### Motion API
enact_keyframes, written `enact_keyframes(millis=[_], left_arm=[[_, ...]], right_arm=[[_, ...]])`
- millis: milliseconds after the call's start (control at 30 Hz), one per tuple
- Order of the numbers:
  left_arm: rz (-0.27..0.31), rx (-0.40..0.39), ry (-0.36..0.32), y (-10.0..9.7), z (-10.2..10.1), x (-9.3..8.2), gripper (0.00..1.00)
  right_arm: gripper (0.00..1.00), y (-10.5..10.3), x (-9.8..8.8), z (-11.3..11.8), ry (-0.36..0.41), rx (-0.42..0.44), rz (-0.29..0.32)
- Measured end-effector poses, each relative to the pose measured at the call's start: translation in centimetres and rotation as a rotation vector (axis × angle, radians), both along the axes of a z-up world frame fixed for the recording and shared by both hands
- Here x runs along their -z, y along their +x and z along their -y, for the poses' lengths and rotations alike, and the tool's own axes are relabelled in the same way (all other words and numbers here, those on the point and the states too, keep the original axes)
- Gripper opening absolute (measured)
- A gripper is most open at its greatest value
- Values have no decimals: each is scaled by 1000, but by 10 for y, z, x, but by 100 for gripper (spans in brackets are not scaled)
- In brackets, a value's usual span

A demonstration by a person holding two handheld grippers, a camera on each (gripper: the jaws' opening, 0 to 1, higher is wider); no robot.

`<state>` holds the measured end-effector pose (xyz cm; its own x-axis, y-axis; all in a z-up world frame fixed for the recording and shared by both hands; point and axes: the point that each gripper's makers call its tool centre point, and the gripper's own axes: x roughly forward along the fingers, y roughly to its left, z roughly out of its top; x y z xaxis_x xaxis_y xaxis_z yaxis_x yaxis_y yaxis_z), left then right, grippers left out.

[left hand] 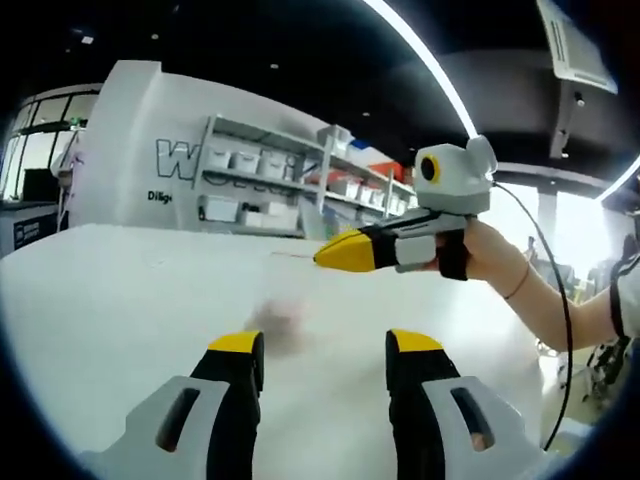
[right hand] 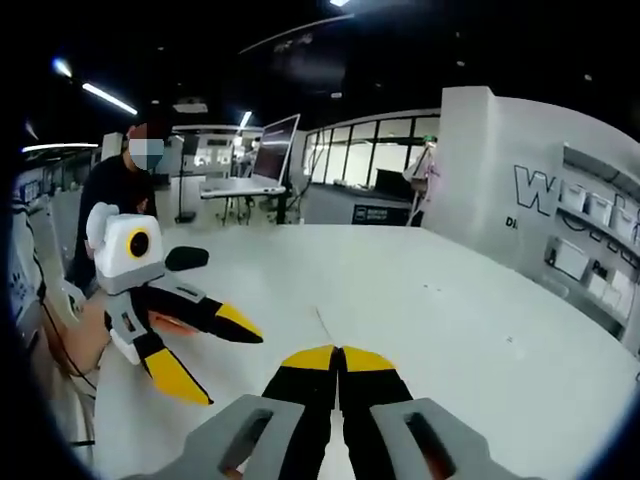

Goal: Open the resealable bag by pulling the two sides of the seal apart until the entire bag opening is separated and visibly accessible.

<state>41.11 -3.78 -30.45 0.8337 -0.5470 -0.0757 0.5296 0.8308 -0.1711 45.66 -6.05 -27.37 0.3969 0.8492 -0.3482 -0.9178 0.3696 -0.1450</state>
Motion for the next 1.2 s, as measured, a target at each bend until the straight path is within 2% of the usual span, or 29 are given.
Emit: enact_keyframes(millis=[533, 767, 1200], left_arm=[[-41, 34, -105, 7, 2, -4, 47], [-69, 36, -157, 9, -1, -8, 41], [-92, 28, -197, 12, 3, -7, 39]], right_arm=[[0, -7, -2, 0, 15, -12, -1], [0, -9, -2, 1, 26, -15, -12], [0, -15, -2, 0, 49, -48, -43]])
